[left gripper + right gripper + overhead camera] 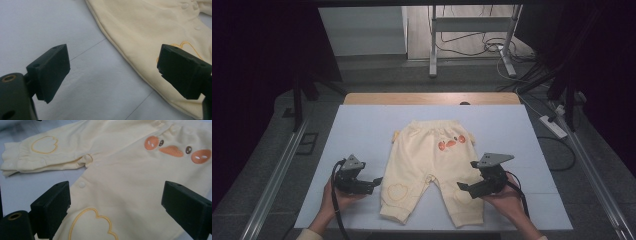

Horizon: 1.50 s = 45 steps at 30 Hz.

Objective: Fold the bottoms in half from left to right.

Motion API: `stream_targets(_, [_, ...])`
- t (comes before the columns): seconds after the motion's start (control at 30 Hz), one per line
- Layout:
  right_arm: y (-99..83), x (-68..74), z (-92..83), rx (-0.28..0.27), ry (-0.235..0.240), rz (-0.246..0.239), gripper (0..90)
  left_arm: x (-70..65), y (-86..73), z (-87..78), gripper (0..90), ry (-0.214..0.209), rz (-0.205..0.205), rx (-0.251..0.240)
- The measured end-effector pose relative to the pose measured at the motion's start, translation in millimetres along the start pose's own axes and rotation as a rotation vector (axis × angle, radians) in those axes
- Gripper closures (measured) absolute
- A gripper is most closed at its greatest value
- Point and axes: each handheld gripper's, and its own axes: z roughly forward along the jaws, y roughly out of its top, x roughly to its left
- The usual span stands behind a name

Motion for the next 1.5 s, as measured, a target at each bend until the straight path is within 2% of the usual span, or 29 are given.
stream_targets(0.3, [10.8, 12.2, 15.6, 0.009, 0.024, -0.031, 8.9, 0.3, 0.2, -0.3, 11.0, 0.000, -0.002, -0.003])
stream_targets(0.67, [18.0, 21.6, 28.3, 0.014, 0.042, -0.043, 9.0, 0.7, 0.5, -0.4, 11.1, 0.002, -0.003, -0.004])
stream_targets(0.97, [28.0, 32.4, 44.6, 0.023, 0.074, -0.065, 9.0, 0.1, 0.9, 0.1, 11.2, -0.001, 0.000, -0.003])
stream_targets(1.5, [45.0, 60.5, 81.8, 0.057, 0.150, -0.108, 9.2, 0.3, 0.8, 0.2, 11.2, -0.002, -0.001, -0.003])
